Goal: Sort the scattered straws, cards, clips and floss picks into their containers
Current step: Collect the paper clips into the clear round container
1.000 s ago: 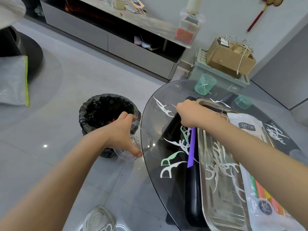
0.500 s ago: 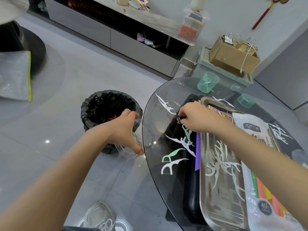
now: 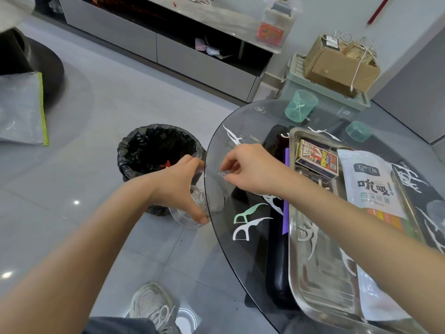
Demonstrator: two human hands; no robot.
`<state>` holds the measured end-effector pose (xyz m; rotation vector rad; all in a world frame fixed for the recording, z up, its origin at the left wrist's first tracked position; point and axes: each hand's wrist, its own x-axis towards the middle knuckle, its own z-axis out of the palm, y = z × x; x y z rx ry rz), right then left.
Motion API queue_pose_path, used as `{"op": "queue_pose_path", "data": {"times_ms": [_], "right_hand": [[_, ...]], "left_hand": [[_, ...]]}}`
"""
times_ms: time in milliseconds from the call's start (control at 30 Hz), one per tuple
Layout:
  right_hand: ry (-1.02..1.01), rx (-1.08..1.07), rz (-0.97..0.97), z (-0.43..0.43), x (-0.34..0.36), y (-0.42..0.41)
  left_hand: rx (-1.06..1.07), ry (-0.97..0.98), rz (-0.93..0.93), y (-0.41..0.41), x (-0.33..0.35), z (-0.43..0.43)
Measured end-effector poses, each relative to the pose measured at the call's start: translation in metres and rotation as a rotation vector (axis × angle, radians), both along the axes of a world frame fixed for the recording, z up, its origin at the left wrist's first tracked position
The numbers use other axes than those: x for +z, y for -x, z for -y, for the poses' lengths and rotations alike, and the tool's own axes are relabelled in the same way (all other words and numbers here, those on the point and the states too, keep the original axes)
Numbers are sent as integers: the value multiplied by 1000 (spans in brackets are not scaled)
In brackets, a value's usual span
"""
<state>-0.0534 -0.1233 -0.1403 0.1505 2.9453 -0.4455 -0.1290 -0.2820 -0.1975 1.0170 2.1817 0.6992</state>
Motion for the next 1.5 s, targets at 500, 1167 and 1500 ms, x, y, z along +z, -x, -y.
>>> {"op": "queue_pose_path", "data": {"times_ms": [500, 1167, 1500], "right_hand": [[-189, -225, -15, -61, 21, 8], [-516, -39, 32, -65, -4, 12], [-404, -84, -26, -37, -5, 0]], "left_hand": [[27, -18, 17, 1, -4, 14], [41, -2, -21, 5, 0, 7], [27, 22, -7, 2, 3, 7]]}}
